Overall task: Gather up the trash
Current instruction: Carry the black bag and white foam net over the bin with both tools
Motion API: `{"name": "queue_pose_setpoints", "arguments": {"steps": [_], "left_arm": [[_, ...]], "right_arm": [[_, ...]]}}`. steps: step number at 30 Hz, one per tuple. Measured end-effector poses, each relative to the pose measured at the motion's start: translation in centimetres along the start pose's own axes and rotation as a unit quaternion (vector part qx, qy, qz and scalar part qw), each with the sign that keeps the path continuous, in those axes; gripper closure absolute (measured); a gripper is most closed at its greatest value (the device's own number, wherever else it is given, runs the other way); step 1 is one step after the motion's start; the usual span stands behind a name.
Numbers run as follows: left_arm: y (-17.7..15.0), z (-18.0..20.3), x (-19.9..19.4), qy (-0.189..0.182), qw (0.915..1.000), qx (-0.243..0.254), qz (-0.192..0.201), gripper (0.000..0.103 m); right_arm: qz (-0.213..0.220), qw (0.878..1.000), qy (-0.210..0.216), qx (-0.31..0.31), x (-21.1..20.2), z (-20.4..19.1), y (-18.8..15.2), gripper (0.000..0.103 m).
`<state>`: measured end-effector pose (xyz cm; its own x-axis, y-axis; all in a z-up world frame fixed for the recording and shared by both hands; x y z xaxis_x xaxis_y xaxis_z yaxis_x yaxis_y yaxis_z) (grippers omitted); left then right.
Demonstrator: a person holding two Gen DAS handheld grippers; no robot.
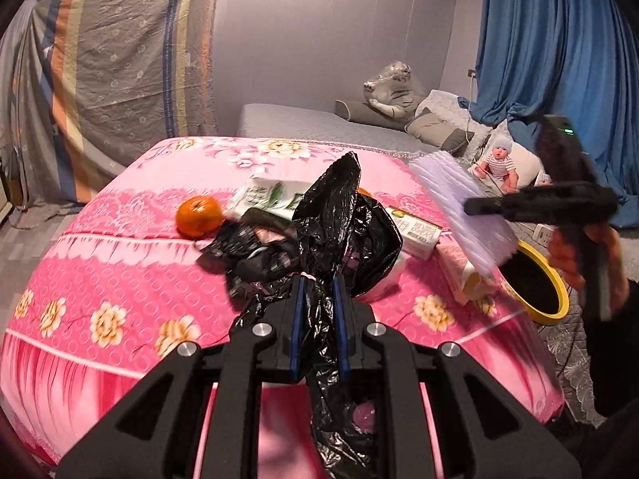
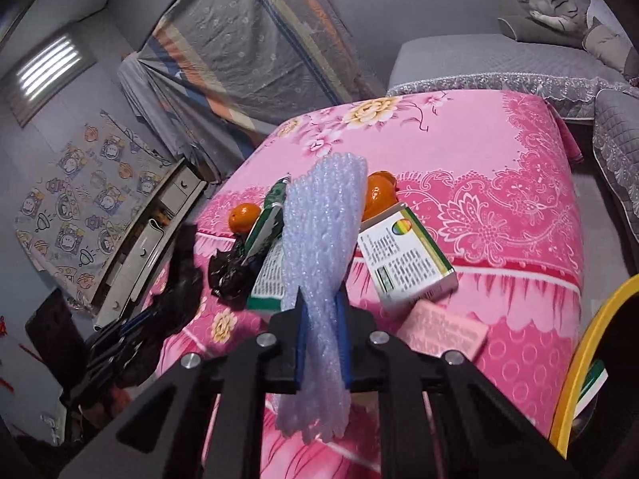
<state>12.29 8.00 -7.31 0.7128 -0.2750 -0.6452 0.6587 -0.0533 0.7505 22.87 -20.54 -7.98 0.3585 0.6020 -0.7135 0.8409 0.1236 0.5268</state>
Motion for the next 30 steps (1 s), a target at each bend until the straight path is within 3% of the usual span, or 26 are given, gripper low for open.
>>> {"name": "queue_pose_setpoints", "arguments": {"steps": [7, 14, 21, 30], "left_arm": [[2.4, 5.2, 1.9, -0.024, 0.9991, 0.034, -0.005, 0.09], [4.9, 10.8, 3.6, -0.056, 0.9956, 0.075, -0.005, 0.09], [7.2, 17.2, 6.0, -0.083, 0.9891, 0.122, -0.006, 0.09], [8.6, 24.0, 9.2, -0.118, 0.9803, 0.158, -0.011, 0.09]], "right_arm": [[0.041, 0.999, 0.006, 0.023, -4.8, 1.6, -3.1, 0.091], [0.092, 0.994, -0.013, 0.063, -9.8, 5.5, -5.4, 0.091], [0.138, 0.984, -0.046, 0.106, -13.8, 9.8, -7.2, 0.091], [0.195, 0.962, -0.106, 0.158, -17.4, 14.7, -9.0, 0.091]]}}
Point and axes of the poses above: each gripper's, at about its wrist camera, not at the fingertips, and x roughly the way its jaws point, z to its right, y to its top, the point moved 4 cm from there along x, roughly the way its jaws point, and after that the axes turned 7 degrees about -z, right-handed, at the moved point
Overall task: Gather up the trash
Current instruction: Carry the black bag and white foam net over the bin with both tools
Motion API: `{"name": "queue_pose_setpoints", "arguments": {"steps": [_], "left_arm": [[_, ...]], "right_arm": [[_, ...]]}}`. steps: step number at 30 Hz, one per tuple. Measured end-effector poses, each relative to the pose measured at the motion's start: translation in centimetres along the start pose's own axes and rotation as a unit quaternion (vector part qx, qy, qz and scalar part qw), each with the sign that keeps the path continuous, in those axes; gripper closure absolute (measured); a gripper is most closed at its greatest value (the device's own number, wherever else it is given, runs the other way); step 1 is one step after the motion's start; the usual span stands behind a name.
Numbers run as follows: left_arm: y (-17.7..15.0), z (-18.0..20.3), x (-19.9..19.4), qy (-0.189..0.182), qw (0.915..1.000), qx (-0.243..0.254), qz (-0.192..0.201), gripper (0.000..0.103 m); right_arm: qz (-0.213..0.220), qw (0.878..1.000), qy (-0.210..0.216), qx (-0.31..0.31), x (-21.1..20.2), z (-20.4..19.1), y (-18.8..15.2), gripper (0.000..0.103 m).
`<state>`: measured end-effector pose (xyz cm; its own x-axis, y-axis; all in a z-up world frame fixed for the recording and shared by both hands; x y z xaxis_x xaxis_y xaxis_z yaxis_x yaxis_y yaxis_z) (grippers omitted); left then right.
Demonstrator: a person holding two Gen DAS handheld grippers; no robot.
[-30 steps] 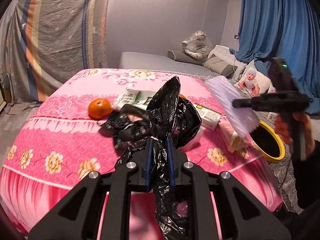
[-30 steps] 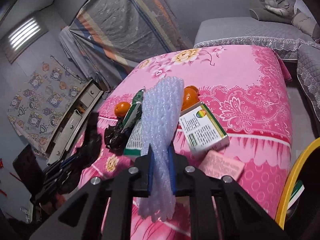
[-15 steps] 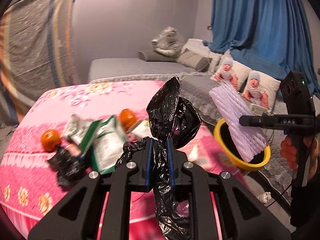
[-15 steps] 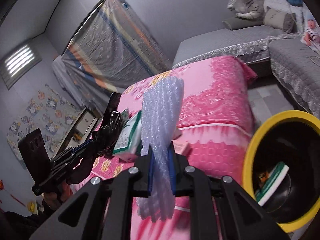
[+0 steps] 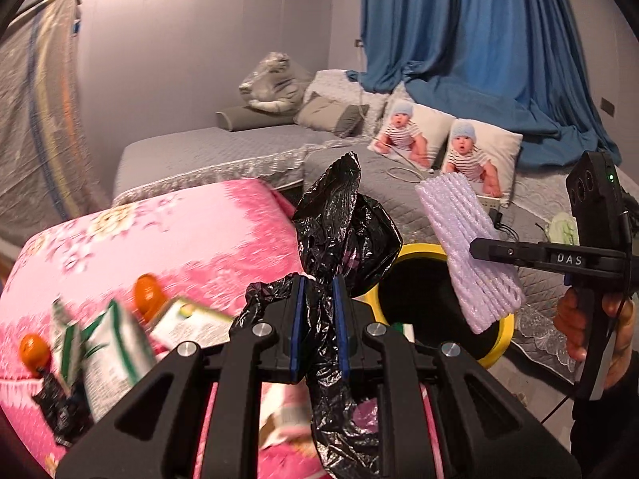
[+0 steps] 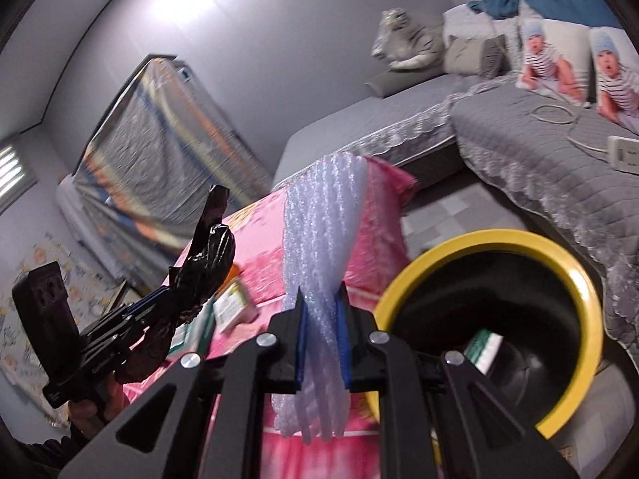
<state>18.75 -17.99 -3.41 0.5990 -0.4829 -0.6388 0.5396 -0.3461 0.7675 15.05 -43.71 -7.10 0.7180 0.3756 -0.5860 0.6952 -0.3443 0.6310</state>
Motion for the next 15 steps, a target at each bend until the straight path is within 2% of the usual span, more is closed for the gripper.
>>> {"name": "queue_pose_setpoints", "arguments": {"steps": [9, 15], "left_arm": [[2.1, 5.4, 4.4, -0.02, 0.9991, 0.037, -0.007, 0.09], [2.8, 8.2, 6.7, -0.024, 0.9979, 0.059, -0.009, 0.09]], "right_arm": [[0.033, 0.996, -0.072, 0.036, -1.0, 5.6, -0.5, 0.091], [0.04, 0.992, -0.1, 0.06, -1.5, 8.8, -1.2, 0.091]]}}
Point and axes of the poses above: each gripper's, at about its wrist camera, not at the fingertips, and x roughly the way its jaws point, z to its right, y to its top, the point moved 4 cm from there along x, roughly the way its jaws point, and after that the axes turned 7 degrees about -z, right-handed, at the moved point
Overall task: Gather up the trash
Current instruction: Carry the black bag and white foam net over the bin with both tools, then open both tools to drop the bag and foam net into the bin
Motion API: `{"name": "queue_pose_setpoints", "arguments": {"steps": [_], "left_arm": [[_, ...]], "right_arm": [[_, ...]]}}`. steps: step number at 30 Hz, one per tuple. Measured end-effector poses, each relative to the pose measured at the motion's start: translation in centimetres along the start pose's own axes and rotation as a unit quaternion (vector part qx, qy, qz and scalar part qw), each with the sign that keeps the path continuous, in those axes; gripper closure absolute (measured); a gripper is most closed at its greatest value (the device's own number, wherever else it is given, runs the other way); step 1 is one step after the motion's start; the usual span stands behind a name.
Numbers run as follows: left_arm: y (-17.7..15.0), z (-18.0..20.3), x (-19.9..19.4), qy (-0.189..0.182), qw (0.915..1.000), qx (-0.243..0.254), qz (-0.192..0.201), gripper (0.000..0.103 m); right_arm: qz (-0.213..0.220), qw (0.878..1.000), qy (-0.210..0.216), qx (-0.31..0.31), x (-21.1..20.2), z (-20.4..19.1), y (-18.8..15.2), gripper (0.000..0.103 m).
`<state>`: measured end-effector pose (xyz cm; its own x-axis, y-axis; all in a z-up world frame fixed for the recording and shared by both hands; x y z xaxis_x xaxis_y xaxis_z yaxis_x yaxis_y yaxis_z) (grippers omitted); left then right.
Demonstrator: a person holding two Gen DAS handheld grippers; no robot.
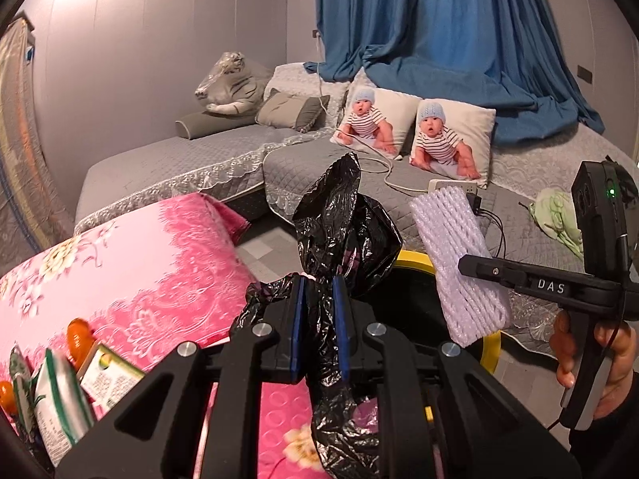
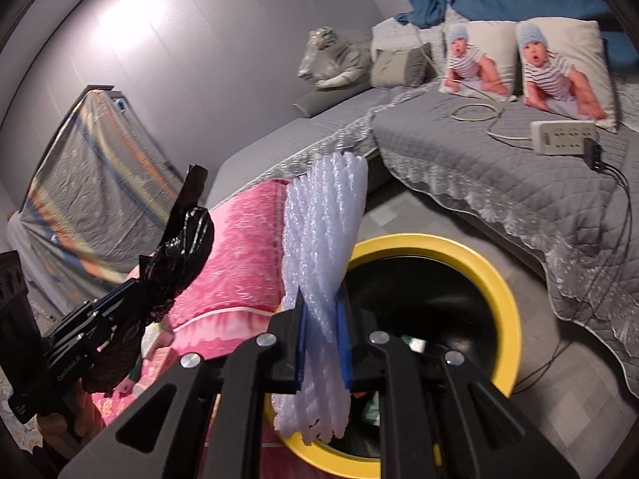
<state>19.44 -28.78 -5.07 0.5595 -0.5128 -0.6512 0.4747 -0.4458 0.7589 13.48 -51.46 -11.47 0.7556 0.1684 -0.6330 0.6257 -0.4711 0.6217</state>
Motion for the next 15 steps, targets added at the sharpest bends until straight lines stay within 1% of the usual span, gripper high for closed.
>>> {"name": "queue_pose_setpoints", "arguments": {"steps": [3, 7, 15], "left_arm": [[0.3, 1.1, 1.2, -0.001, 1.0, 0.008, -0.003, 0.09], [0.4, 2.4, 2.4, 0.002, 0.9998, 0.021, -0.006, 0.09], [0.4, 3.9, 4.8, -0.001, 0.9995, 0.024, -0.021, 0.09]], "right_arm": [[0.001, 1.0, -0.013, 0.009, 0.1, 1.6, -0.1, 0.091], [0.003, 0.999, -0.034, 0.015, 0.2, 2.6, -0.6, 0.091], [-0.01, 0.998, -0.042, 0.037, 0.8, 4.4, -1.4, 0.091]]}}
Point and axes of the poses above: each gripper's, at about its wrist camera, not at the fingertips, and x roughly the way its jaws point, z to its right, y to its top, the point moved 4 cm from there along x, roughly the way its jaws point, and after that the axes turned 7 degrees about -z, right-handed, at the moved point
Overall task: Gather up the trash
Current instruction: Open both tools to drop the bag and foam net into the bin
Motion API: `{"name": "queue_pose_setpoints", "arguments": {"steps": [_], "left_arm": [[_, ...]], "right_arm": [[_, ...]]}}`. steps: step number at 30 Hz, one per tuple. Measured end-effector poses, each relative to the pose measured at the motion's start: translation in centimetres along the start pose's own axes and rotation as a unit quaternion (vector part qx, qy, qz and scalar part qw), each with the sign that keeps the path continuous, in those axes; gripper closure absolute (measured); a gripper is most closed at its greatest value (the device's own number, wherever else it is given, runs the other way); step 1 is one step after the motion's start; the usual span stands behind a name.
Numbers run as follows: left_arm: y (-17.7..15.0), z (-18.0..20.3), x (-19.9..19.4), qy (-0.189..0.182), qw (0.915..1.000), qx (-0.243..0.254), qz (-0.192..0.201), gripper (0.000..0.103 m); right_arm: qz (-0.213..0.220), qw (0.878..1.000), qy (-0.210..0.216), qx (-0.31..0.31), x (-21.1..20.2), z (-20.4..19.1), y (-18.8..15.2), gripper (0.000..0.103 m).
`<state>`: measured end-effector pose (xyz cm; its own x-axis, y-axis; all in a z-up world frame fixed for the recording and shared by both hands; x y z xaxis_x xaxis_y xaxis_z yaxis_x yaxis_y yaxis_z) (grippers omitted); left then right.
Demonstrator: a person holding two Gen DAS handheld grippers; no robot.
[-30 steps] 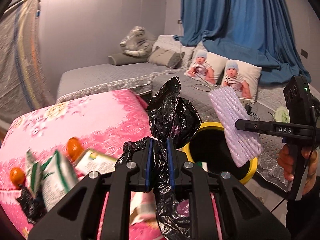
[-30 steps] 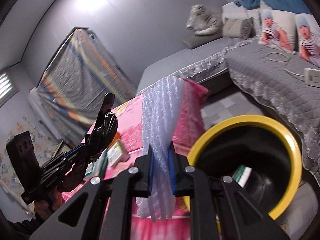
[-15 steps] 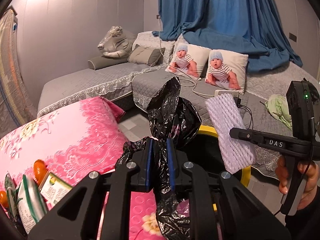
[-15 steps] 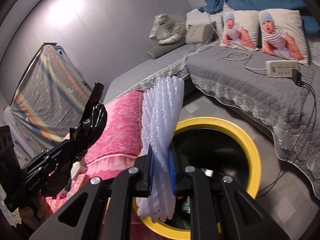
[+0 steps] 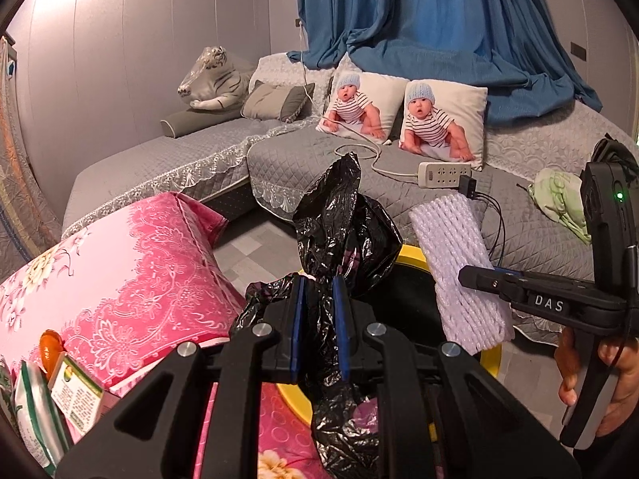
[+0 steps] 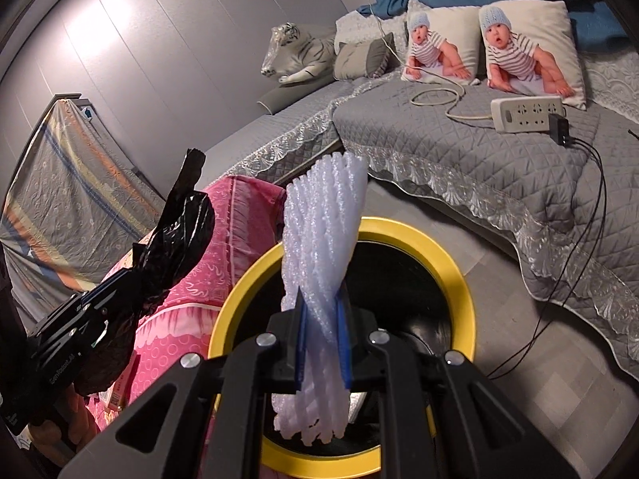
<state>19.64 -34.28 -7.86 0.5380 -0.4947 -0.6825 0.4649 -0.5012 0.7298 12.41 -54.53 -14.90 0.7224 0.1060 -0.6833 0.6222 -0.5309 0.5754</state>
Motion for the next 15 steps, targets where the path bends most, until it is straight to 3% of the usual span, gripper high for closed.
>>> {"name": "queue_pose_setpoints", "arguments": {"steps": [11, 12, 13, 14, 15], "left_arm": [[-0.9, -0.2, 4.3, -0.012, 0.9985, -0.029, -0.045, 0.086], [-1.0, -0.5, 4.4, -0.012, 0.9984, -0.031, -0.047, 0.081], [-1.0, -0.6, 4.5, -0.011, 0.9982, -0.034, -0.048, 0.068], [-1.0, -0.9, 4.5, -0.013, 0.9978, -0.042, -0.049, 0.057], [-1.0, -1.0, 4.4, -0.015, 0.9975, -0.049, -0.048, 0.036]], "right_arm": [[-0.008, 0.999, -0.035, 0.006, 1.1, 1.2, -0.1, 0.09], [-0.005, 0.999, -0.04, 0.008, 1.0, 1.4, -0.1, 0.086], [-0.002, 0.999, -0.047, 0.008, 0.9, 1.5, 0.0, 0.084], [0.002, 0.998, -0.056, 0.007, 0.7, 1.7, 0.1, 0.073], [0.007, 0.998, -0.061, 0.009, 0.5, 1.9, 0.1, 0.06]]}}
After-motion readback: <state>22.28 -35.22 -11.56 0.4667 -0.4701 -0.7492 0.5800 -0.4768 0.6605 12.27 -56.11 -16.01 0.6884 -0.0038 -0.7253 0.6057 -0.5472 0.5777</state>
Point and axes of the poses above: each gripper's, at about its wrist camera, not at the fingertips, and x roughly the way its jaws point, z to its right, y to its top, the point moved 4 cm from there along x, roughly the way its jaws point, and after that the axes turned 7 degrees about -z, right-handed, at the moved point
